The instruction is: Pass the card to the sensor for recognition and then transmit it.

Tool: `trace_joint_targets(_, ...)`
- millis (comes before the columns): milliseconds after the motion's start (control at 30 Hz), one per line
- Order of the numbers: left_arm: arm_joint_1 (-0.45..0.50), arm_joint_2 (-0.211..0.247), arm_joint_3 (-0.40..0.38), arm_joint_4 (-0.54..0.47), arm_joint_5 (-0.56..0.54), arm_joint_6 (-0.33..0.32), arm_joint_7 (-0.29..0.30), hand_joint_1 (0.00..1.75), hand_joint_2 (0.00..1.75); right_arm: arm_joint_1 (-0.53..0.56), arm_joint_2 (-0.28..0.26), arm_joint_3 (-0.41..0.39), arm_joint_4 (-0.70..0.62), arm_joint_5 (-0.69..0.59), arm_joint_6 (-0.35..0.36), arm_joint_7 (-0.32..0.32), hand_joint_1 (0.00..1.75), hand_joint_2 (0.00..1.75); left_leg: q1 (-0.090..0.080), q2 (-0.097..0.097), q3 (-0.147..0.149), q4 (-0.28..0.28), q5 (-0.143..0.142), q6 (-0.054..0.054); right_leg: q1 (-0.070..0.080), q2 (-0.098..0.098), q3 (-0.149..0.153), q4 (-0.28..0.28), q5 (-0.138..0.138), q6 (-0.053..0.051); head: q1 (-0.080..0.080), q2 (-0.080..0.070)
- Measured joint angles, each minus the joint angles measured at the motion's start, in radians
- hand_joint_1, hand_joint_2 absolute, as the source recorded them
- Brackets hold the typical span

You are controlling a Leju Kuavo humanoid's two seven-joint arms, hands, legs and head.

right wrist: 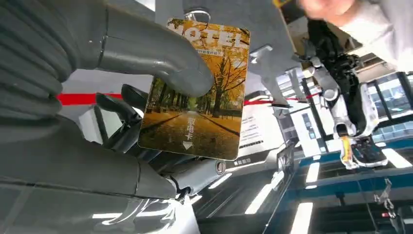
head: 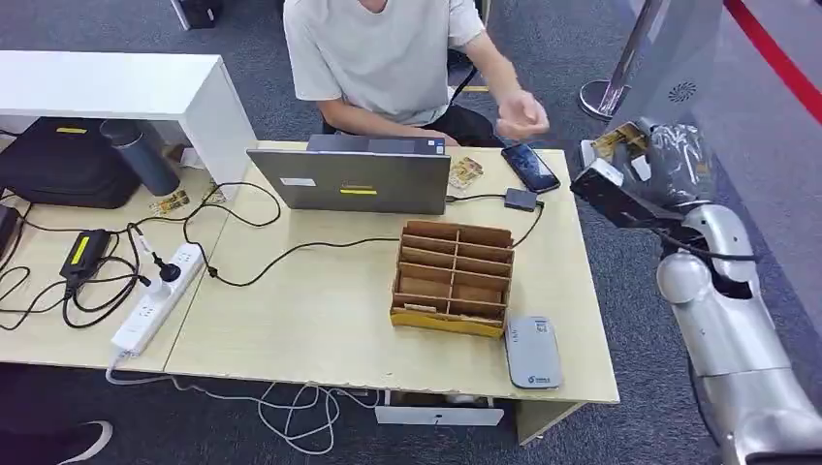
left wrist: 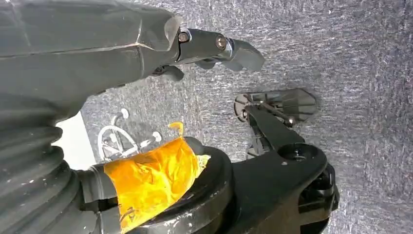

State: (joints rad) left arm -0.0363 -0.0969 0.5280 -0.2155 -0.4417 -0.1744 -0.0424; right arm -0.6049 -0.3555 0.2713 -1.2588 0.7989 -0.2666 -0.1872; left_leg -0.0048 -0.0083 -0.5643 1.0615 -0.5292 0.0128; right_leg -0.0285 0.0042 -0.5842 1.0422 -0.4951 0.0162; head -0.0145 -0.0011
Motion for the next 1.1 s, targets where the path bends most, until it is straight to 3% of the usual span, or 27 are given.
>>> trace_joint_targets(300,0.007,0.0,0.015,0.0,0.015,0.008,0.019,0.0,1.75,0.239,-0.028,-0.057,-0.166,-0.024,-0.021,-0.06,1.75,1.75,0.0,-0.001,0.0,0.0,-0.001,0.001,0.0,0.0,0.0,-0.001,0.0,0.0,0.0,0.0)
trace_joint_targets(700,0.017,-0.01,0.059,0.0,0.03,0.024,0.02,0.0,1.75,0.645,-0.044,-0.251,-0.459,-0.056,-0.071,-0.19,1.75,1.75,0.0,-0.001,-0.002,0.0,-0.002,0.001,0.0,0.0,-0.001,-0.002,-0.001,0.001,0.0,0.0)
trace_joint_targets(900,0.016,-0.012,0.068,0.0,0.011,0.037,0.021,0.0,1.75,0.744,-0.002,-0.268,-0.499,-0.005,-0.089,-0.23,1.75,1.75,0.0,0.0,-0.001,0.0,-0.001,0.001,0.0,0.0,-0.001,-0.001,-0.001,0.0,0.0,0.0)
trace_joint_targets(1100,0.016,-0.015,0.068,0.0,-0.009,0.039,0.022,0.0,1.75,0.752,0.049,-0.219,-0.457,0.036,-0.117,-0.233,1.75,1.75,0.001,0.001,-0.001,0.0,-0.001,0.001,0.0,0.001,-0.001,-0.001,0.0,0.0,0.0,0.0)
